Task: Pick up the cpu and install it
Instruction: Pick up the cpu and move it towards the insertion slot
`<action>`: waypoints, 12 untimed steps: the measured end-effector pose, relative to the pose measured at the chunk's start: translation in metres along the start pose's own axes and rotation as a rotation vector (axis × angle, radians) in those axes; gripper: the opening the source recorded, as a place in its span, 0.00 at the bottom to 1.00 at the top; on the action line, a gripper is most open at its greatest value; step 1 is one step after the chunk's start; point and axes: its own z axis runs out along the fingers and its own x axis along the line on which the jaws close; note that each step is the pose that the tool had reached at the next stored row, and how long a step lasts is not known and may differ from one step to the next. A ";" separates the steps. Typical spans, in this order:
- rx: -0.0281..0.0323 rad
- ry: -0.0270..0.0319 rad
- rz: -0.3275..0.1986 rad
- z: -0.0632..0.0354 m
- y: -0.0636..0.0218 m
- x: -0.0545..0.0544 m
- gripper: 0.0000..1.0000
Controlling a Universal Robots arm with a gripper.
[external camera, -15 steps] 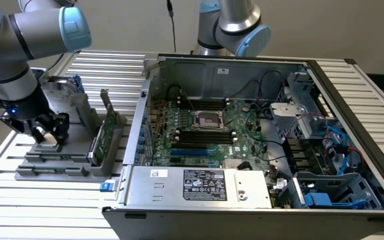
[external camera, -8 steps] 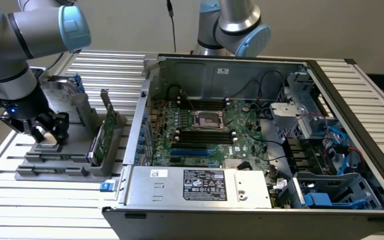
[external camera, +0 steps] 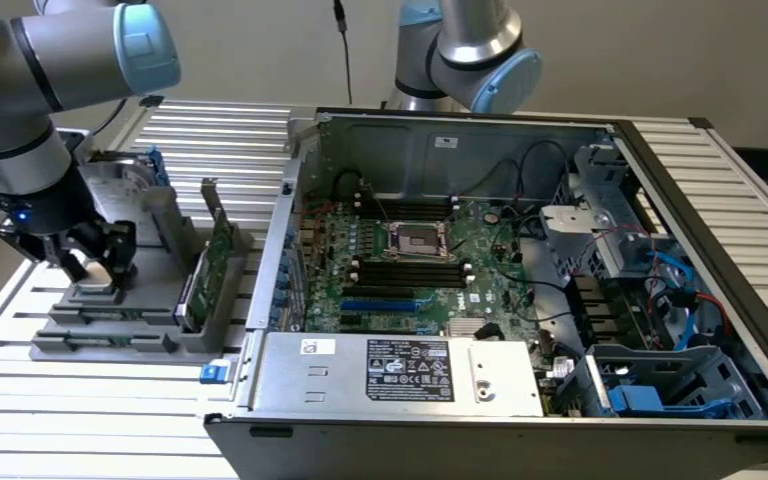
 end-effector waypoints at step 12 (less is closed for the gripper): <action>-0.0048 0.0001 0.000 -0.0367 0.0015 0.002 0.55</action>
